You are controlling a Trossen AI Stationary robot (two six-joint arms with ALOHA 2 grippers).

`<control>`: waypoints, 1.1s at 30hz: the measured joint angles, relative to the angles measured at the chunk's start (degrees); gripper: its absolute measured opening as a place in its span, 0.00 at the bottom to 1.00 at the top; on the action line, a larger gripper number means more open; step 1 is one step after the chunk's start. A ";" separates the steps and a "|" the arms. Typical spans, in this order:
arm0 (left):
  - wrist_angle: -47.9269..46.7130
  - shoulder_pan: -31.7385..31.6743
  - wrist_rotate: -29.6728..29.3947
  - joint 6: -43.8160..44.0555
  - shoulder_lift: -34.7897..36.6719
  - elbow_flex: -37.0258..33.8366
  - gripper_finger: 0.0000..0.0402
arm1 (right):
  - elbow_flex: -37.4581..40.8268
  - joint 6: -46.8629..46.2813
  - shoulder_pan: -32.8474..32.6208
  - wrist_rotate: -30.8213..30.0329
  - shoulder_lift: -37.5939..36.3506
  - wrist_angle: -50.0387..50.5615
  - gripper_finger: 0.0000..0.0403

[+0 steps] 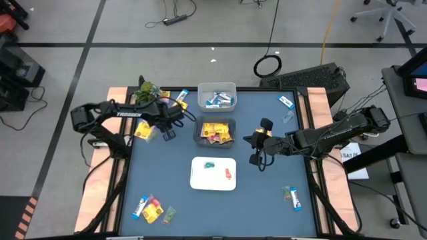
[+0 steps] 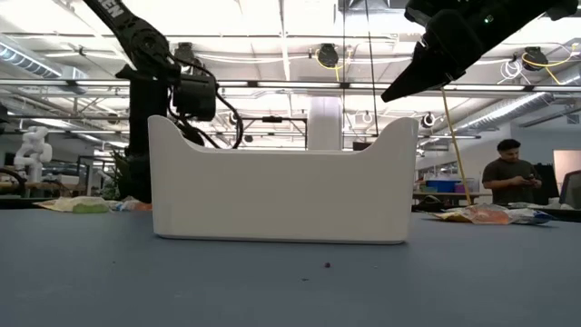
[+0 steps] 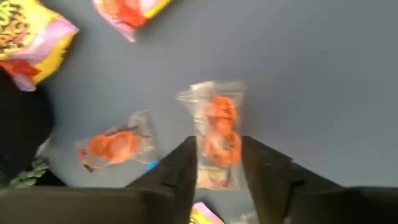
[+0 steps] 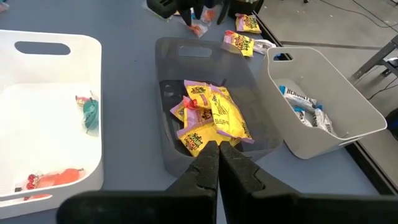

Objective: Sort candy
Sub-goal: Put the orange gummy candy into the white bin

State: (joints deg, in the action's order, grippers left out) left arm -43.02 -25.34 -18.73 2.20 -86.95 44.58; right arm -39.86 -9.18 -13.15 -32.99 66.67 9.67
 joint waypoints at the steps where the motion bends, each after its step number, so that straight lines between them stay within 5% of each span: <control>1: 0.26 -0.44 -0.02 0.00 -0.10 0.00 0.38 | 0.00 -0.06 0.00 0.01 0.00 0.01 0.00; 5: 0.43 -1.84 1.26 -1.33 -0.12 0.00 0.45 | 0.00 -0.10 0.00 0.02 0.00 0.05 0.00; 16: 0.45 -4.45 5.41 -2.61 -3.37 0.30 0.45 | 0.00 -0.21 0.00 0.02 0.00 0.07 0.00; 21: 0.56 -4.81 5.84 -2.63 -4.73 0.37 0.36 | 0.00 -0.21 0.00 0.02 0.00 0.07 0.00; 29: 0.28 -3.50 4.19 -3.15 -1.01 0.32 0.04 | 0.00 0.19 0.00 0.02 0.00 0.14 0.00; 33: -0.48 -1.51 4.69 -2.58 1.72 0.42 0.04 | 0.02 0.35 0.00 0.02 0.00 0.39 0.00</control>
State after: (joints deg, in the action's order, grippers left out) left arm -43.50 -26.85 -14.04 -0.38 -85.23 44.99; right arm -39.83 -8.83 -13.15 -32.97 66.67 10.06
